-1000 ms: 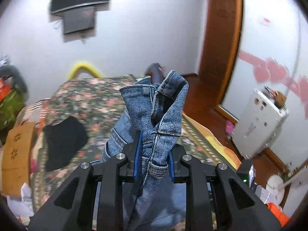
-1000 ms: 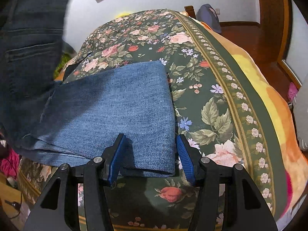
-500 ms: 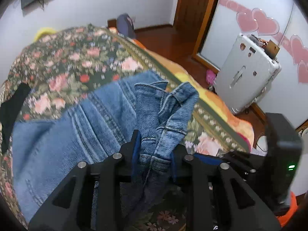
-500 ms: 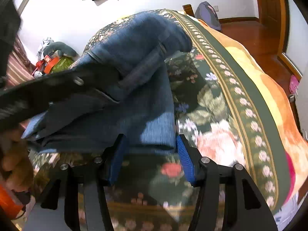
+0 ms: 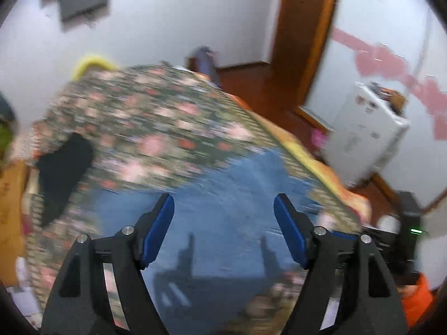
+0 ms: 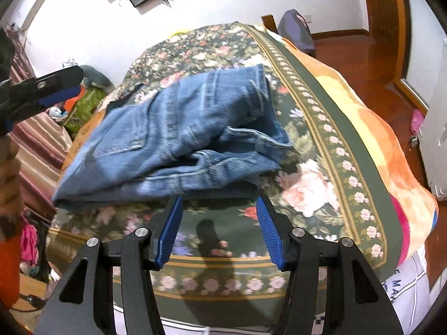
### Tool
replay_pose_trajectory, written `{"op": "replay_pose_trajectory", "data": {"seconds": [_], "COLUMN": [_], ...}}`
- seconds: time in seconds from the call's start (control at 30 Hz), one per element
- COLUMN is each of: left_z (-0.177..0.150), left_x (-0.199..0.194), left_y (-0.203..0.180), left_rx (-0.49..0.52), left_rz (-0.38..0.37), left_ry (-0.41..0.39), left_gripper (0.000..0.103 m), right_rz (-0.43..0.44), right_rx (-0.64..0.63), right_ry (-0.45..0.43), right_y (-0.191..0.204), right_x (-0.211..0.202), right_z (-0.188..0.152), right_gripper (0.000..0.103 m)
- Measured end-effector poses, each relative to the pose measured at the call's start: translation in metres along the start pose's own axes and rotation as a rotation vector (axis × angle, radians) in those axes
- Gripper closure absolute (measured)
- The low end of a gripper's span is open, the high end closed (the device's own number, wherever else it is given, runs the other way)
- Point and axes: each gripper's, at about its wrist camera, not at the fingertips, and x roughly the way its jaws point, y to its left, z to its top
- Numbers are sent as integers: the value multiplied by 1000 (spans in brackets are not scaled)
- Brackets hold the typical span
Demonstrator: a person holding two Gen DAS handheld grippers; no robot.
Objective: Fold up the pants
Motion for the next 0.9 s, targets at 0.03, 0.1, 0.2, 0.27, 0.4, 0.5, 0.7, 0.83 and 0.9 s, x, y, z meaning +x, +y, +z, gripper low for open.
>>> {"op": "replay_pose_trajectory", "data": {"seconds": [0.03,0.1,0.2,0.27,0.4,0.5,0.7,0.83,0.9], "left_z": [6,13,14,11,-4,-20,-45,-68,-81], "left_x": [4,19,54,77,113,130,102,73,57], "left_y": [18,49,91,111,123,123,134,141,137], "left_rx": [1,-3,-45,-61,-57,-17,14,-37,-57], "left_rz": [53,133,156,133,79,65,57,57,57], "left_ry": [2,37,118,156,215,279,252,234,223], "left_gripper": [29,29,29,29,29,34,38,39,40], "right_rz": [8,24,35,40,52,45,6,-16,-31], "right_rx": [1,7,38,48,94,103,-16,-88,-132], "right_ry": [-5,-20,-39,-49,-21,-3,36,48,40], "right_y": [3,9,19,29,38,41,43,44,47], "right_x": [-1,-2,1,5,28,43,61,81,93], "right_z": [0,0,0,1,7,13,37,65,82], "right_gripper": [51,51,37,36,33,33,35,36,36]}}
